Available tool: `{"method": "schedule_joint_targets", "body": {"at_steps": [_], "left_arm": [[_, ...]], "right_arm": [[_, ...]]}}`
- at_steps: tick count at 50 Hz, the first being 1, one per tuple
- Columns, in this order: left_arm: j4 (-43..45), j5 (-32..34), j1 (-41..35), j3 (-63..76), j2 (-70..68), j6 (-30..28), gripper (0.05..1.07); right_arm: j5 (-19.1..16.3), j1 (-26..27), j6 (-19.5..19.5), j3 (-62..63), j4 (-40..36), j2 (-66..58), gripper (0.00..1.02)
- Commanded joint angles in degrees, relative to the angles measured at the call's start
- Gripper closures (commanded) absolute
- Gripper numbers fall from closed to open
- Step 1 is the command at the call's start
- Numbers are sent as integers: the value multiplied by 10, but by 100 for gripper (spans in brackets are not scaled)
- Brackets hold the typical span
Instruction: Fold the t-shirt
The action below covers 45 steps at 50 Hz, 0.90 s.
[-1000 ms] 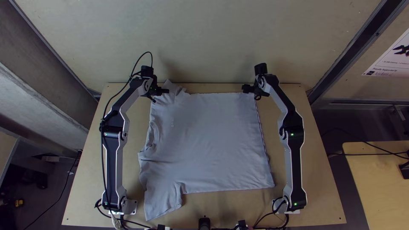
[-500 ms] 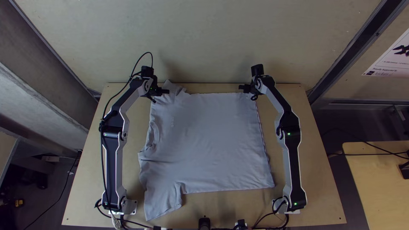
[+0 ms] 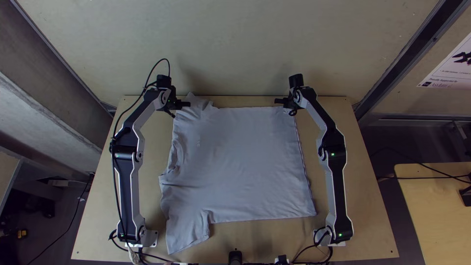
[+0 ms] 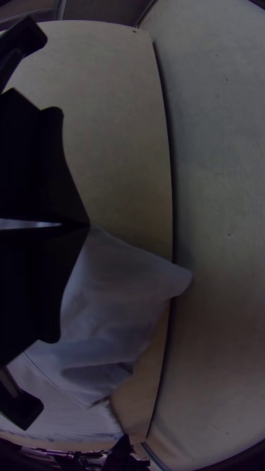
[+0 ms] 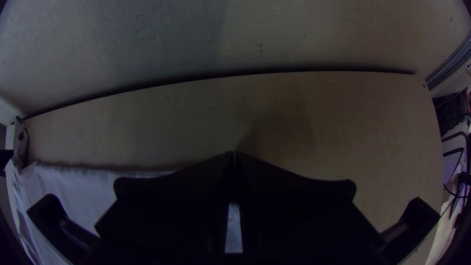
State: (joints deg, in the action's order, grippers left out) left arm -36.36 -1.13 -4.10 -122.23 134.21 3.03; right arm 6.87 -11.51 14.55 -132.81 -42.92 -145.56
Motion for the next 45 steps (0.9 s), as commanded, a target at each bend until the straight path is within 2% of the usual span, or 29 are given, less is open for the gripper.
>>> {"method": "schedule_joint_targets", "body": {"at_steps": [1,10,27,37,45], "left_arm": [[12,-1,1,1,-36,8,105],[28,0,-1,-42,-22,15,105],[113,-2,-5,-45,-20,4,105],[122,-1,-5,-47,-33,4,105],[83,2,-6,-34,-42,4,105]], "right_arm": [[1,10,-3,-5,-14,16,100],[1,20,-7,-7,29,27,100],[1,27,-8,-9,98,34,100],[1,27,-7,-8,100,45,100],[1,28,-8,-1,82,58,100]]}}
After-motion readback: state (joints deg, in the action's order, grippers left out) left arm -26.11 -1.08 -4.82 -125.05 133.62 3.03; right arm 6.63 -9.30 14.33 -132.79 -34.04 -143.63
